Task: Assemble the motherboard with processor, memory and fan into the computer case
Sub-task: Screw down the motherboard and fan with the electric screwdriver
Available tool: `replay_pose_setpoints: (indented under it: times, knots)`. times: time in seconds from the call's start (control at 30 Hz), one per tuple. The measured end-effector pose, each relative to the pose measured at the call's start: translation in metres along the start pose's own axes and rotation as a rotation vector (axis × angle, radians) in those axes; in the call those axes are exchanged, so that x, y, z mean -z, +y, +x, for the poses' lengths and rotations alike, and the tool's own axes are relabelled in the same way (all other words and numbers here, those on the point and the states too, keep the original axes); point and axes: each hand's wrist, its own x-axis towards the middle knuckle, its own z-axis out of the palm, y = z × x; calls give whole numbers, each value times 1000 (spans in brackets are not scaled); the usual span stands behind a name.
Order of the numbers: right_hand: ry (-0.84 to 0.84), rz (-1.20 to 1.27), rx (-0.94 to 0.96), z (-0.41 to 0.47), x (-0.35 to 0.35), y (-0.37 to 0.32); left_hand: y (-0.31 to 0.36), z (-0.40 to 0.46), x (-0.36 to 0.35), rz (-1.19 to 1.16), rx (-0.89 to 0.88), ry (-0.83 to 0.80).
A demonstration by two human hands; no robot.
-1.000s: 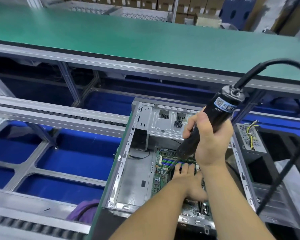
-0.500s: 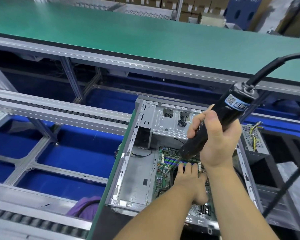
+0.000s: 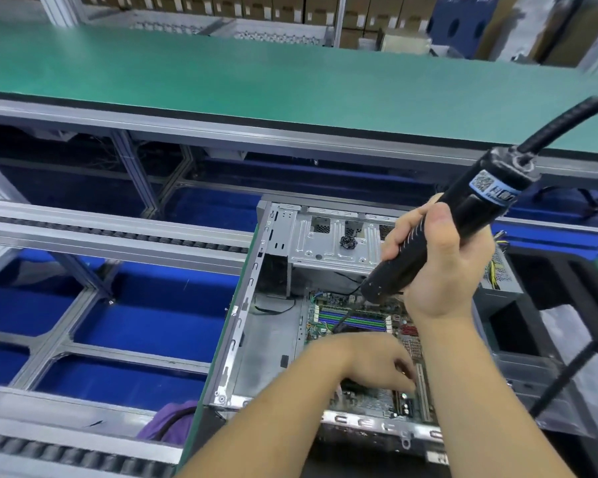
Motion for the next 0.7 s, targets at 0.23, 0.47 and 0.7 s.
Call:
replay_pose_setpoints:
  times: [0.23, 0.47, 0.7]
  knots:
    - [43, 25, -13, -2, 6, -9, -70, -48, 41, 11, 539, 54]
    - [4, -10, -86, -24, 5, -1, -103, -46, -10, -261, 537, 225]
    - [35, -23, -99, -31, 5, 1, -93, -49, -4, -341, 601, 45]
